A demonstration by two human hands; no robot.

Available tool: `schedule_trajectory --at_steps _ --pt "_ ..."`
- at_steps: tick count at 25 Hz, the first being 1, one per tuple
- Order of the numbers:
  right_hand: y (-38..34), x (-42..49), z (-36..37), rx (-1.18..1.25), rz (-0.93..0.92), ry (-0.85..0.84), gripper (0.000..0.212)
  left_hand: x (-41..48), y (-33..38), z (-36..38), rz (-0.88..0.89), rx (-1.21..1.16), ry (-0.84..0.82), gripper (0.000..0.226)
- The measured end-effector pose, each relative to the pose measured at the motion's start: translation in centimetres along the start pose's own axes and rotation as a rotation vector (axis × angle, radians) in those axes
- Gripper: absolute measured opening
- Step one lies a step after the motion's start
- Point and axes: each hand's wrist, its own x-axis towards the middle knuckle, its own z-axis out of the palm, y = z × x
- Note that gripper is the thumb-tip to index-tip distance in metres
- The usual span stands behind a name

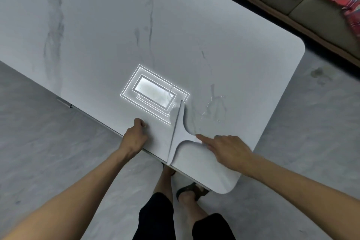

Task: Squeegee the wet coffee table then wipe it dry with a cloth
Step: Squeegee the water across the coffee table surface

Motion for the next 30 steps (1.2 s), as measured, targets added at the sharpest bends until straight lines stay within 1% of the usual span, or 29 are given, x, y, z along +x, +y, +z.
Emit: schedule_trajectory --at_steps 5,7,8,10,12,14,16,20,22,24,26,27,28,30 --pt "6.1 -4.3 -2.4 -0.061 0.156 -0.042 0.046 -0.8 1.6 1.6 0.058 0.019 -0.051 0.032" --pt "7.5 -4.8 -4.2 -0.006 0.208 -0.002 0.044 -0.6 3.1 2.0 0.099 0.020 -0.067 0.031" --pt "8.3 -4.5 -5.4 0.071 0.253 0.073 0.043 -0.3 4.1 2.1 0.127 0.023 -0.068 0.031" --pt "10.3 -2.4 -8.1 0.274 0.352 0.285 0.043 0.5 6.2 2.2 0.180 0.024 -0.053 0.029" --pt "12.1 1.2 -10.7 0.483 0.458 0.430 0.044 1.6 8.3 2.1 0.220 0.011 -0.027 0.025" --pt "13.5 5.0 -12.5 0.688 0.578 0.496 0.048 3.0 10.1 2.0 0.227 -0.028 0.011 0.018" --pt "13.7 8.0 -13.2 0.765 0.638 0.505 0.051 4.2 11.1 1.4 0.191 -0.069 0.069 0.010" --pt "11.5 13.3 -14.0 0.683 0.612 0.491 0.049 6.5 10.6 -1.2 0.121 -0.068 0.161 0.017" --pt "9.2 15.2 -14.1 0.601 0.542 0.476 0.049 7.4 9.6 -2.6 0.077 -0.083 0.181 0.015" --pt "6.4 15.7 -12.6 0.532 0.430 0.422 0.051 8.0 8.7 -3.7 0.033 -0.086 0.172 0.014" --pt "3.6 14.3 -9.9 0.448 0.283 0.342 0.053 8.2 7.9 -4.3 0.015 -0.081 0.153 0.012" --pt "2.7 13.0 -8.6 0.404 0.221 0.311 0.053 8.2 7.6 -4.5 0.012 -0.071 0.146 0.014" --pt "2.4 11.4 -7.4 0.365 0.181 0.287 0.053 8.0 7.5 -4.6 0.008 -0.059 0.132 0.019" --pt "3.7 8.0 -5.8 0.284 0.182 0.242 0.052 7.9 7.7 -4.4 0.016 -0.038 0.094 0.028"
